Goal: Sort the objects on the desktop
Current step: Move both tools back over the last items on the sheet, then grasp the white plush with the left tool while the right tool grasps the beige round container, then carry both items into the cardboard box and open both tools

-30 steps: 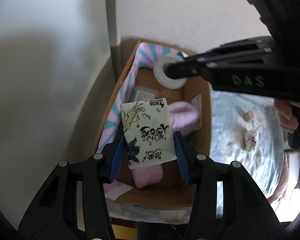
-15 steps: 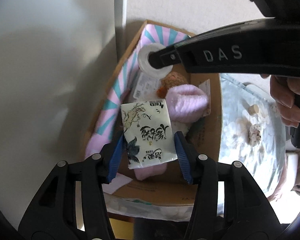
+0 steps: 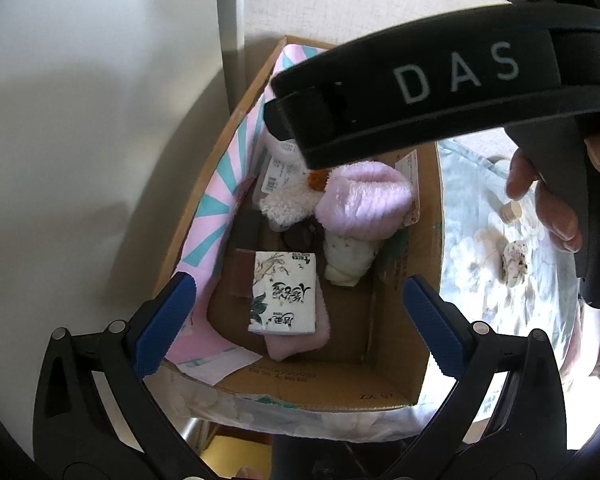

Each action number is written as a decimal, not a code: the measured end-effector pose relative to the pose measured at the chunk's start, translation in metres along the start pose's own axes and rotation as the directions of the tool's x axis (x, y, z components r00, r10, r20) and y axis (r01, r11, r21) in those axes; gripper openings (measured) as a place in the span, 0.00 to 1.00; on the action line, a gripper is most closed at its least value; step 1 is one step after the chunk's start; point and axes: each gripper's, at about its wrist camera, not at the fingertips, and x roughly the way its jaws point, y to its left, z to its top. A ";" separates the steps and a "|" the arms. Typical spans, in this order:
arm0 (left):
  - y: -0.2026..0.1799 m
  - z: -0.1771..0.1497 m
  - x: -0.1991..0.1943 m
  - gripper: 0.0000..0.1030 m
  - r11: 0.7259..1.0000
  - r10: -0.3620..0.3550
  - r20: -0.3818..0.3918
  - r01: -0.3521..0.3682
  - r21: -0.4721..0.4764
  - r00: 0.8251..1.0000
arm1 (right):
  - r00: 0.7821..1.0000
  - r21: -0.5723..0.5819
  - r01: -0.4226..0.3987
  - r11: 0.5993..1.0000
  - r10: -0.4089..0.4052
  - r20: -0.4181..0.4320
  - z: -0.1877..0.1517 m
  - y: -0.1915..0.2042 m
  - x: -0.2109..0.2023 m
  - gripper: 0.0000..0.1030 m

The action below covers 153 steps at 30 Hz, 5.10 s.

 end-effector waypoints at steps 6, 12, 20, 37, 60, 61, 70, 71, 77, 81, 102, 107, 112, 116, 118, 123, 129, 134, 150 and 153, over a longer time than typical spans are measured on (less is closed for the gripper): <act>-0.013 -0.005 -0.002 1.00 1.000 -0.001 0.012 0.001 0.005 1.000 | 0.999 -0.001 0.029 1.000 -0.029 0.014 -0.005 0.003 -0.022 0.91; -0.018 -0.006 -0.008 1.00 1.000 -0.010 0.024 0.009 0.026 1.000 | 0.994 0.022 0.079 0.997 -0.080 0.068 -0.010 -0.005 -0.047 0.91; -0.013 0.011 -0.025 1.00 0.999 -0.017 0.046 0.015 0.034 0.999 | 0.986 0.072 0.106 0.992 -0.114 0.122 -0.025 -0.022 -0.087 0.91; -0.100 0.027 -0.039 1.00 0.965 -0.121 0.052 0.105 0.240 0.991 | 0.954 0.244 0.214 0.946 -0.256 0.154 -0.109 -0.114 -0.144 0.91; -0.261 -0.033 0.048 1.00 0.813 -0.272 -0.089 0.278 0.512 0.958 | 0.960 0.335 0.223 0.916 -0.266 0.088 -0.256 -0.235 -0.090 0.91; -0.264 -0.038 0.058 1.00 0.813 -0.271 -0.091 0.278 0.511 0.958 | 0.962 0.330 0.207 0.921 -0.252 0.101 -0.260 -0.237 -0.084 0.91; -0.283 -0.052 0.100 1.00 0.810 -0.271 -0.064 0.263 0.524 0.960 | 0.960 0.260 0.220 0.940 -0.255 0.113 -0.269 -0.237 -0.045 0.70; -0.286 -0.053 0.103 1.00 0.808 -0.268 -0.069 0.263 0.527 0.961 | 0.962 0.256 0.216 0.942 -0.250 0.111 -0.269 -0.238 -0.042 0.68; -0.298 -0.055 0.103 0.97 0.793 -0.277 -0.048 0.257 0.552 0.960 | 0.963 0.216 0.198 0.956 -0.231 0.138 -0.265 -0.237 -0.034 0.67; -0.301 -0.056 0.108 0.73 0.783 -0.280 -0.085 0.279 0.555 0.956 | 0.967 0.198 0.194 0.961 -0.222 0.127 -0.258 -0.237 -0.028 0.43; -0.269 -0.051 0.061 0.36 0.808 -0.306 -0.106 0.317 0.497 0.946 | 0.960 0.249 0.225 0.942 -0.258 0.109 -0.250 -0.229 -0.062 0.30; -0.251 -0.034 0.031 0.36 0.833 -0.322 -0.094 0.330 0.445 0.942 | 0.961 0.267 0.233 0.935 -0.264 0.086 -0.243 -0.219 -0.082 0.30; -0.219 -0.014 -0.007 0.36 0.847 -0.325 -0.046 0.312 0.431 0.945 | 0.958 0.268 0.240 0.933 -0.273 0.093 -0.227 -0.204 -0.106 0.30; -0.196 0.001 -0.027 0.36 0.864 -0.318 -0.004 0.292 0.410 0.948 | 0.954 0.246 0.244 0.938 -0.278 0.112 -0.206 -0.186 -0.120 0.30; -0.184 0.007 -0.040 0.36 0.874 -0.312 0.015 0.281 0.396 0.950 | 0.952 0.234 0.243 0.941 -0.277 0.126 -0.194 -0.176 -0.127 0.30; -0.150 0.028 -0.060 0.36 0.899 -0.283 0.077 0.237 0.368 0.956 | 0.953 0.188 0.222 0.957 -0.254 0.165 -0.153 -0.147 -0.136 0.30; -0.105 0.047 -0.085 0.36 0.927 -0.246 0.142 0.191 0.322 0.959 | 0.959 0.104 0.189 0.976 -0.206 0.196 -0.106 -0.109 -0.131 0.30; -0.069 0.049 -0.094 0.36 0.952 -0.201 0.174 0.150 0.266 0.964 | 0.968 0.027 0.149 0.989 -0.151 0.201 -0.070 -0.074 -0.113 0.30; 0.018 0.029 -0.078 0.36 0.991 -0.105 0.141 0.090 0.103 0.984 | 0.996 -0.101 0.050 0.994 -0.042 0.085 -0.029 -0.011 -0.035 0.30; 0.021 0.028 -0.072 0.36 0.992 -0.096 0.118 0.085 0.090 0.988 | 0.997 -0.110 0.042 0.993 -0.035 0.068 -0.026 -0.007 -0.027 0.30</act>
